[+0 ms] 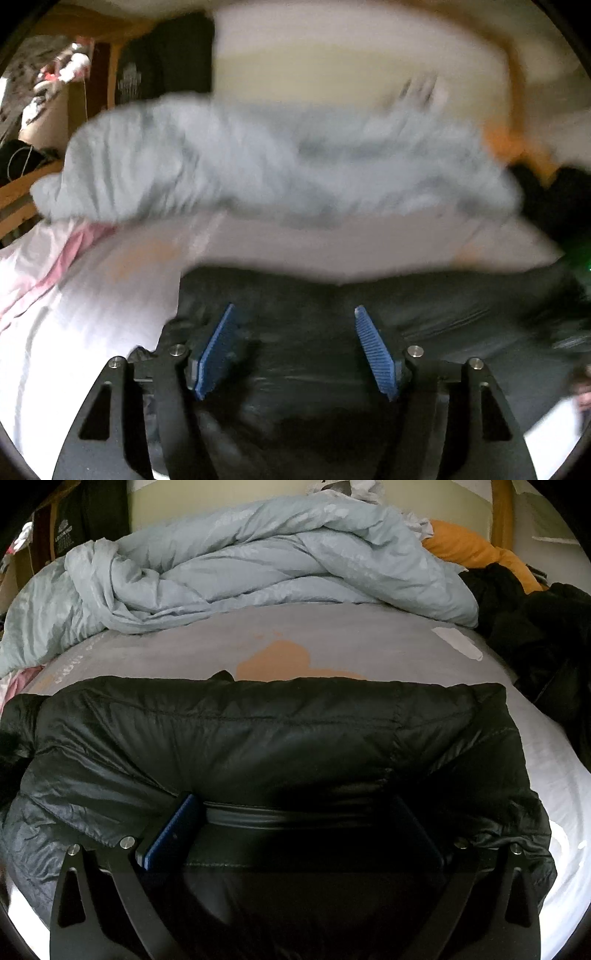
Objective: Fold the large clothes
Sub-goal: 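Fold the jacket end toward the collar with both grippers, bringing grippers together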
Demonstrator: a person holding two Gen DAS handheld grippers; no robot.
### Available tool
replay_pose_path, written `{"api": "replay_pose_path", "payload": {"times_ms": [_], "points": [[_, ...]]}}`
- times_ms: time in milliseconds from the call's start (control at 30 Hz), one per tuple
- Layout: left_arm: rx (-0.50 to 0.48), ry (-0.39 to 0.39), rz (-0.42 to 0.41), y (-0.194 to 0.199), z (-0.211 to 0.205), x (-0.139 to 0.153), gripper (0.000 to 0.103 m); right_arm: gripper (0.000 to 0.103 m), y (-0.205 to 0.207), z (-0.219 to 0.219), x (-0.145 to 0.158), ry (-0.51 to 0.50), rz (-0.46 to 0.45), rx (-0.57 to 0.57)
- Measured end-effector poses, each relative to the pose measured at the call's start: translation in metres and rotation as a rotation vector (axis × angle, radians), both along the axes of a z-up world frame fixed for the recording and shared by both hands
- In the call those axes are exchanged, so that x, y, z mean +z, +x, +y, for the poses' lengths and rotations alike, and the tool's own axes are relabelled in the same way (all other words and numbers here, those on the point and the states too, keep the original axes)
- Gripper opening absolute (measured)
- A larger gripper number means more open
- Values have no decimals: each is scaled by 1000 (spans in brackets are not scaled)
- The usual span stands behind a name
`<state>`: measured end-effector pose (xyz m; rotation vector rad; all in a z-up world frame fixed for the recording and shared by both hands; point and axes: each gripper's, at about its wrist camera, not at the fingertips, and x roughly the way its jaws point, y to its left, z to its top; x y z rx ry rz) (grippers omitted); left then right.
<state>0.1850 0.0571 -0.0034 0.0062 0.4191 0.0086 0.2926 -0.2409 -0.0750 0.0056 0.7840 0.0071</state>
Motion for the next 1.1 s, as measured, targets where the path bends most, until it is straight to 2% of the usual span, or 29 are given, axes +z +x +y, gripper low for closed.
{"api": "replay_pose_path", "payload": {"times_ms": [67,133,200,267,333,400,433,500,600,700,767,800,900,967,1100], "points": [[-85,13,-86,-30,-24,20,76,103,-2,3,2,-28,0,-6],[-160,63,-94,-45,-54,31,77,103,-8,7,10,-84,-13,-23],[-216,76,-71,-52,-79,33,74,101,-25,5,26,-82,-59,-28],[-275,45,-28,-53,-99,30,69,101,-51,-4,49,-18,-141,-22],[-309,11,45,-46,-116,18,54,98,-73,-15,73,38,-199,-20],[-322,-26,126,-35,-126,3,39,78,-87,-25,97,88,-211,15],[-325,-56,170,-28,-128,-7,33,71,-90,-27,105,109,-206,33],[-305,-108,239,-16,-127,-24,30,46,-92,-31,122,184,-173,95],[-299,-210,254,-9,-118,-40,28,28,-87,-22,129,271,-78,182],[-309,-310,304,2,-105,-55,27,18,-75,2,121,349,21,272],[-294,-386,345,10,-94,-65,20,15,-65,22,110,376,84,312],[-283,-425,356,11,-87,-69,12,13,-60,35,103,385,114,332],[-287,-540,385,15,-73,-81,9,11,-46,66,84,351,167,349],[-279,-547,393,15,-72,-83,8,10,-33,87,68,302,224,343],[-266,-498,390,13,-81,-80,8,8,-10,108,33,247,352,314]]}}
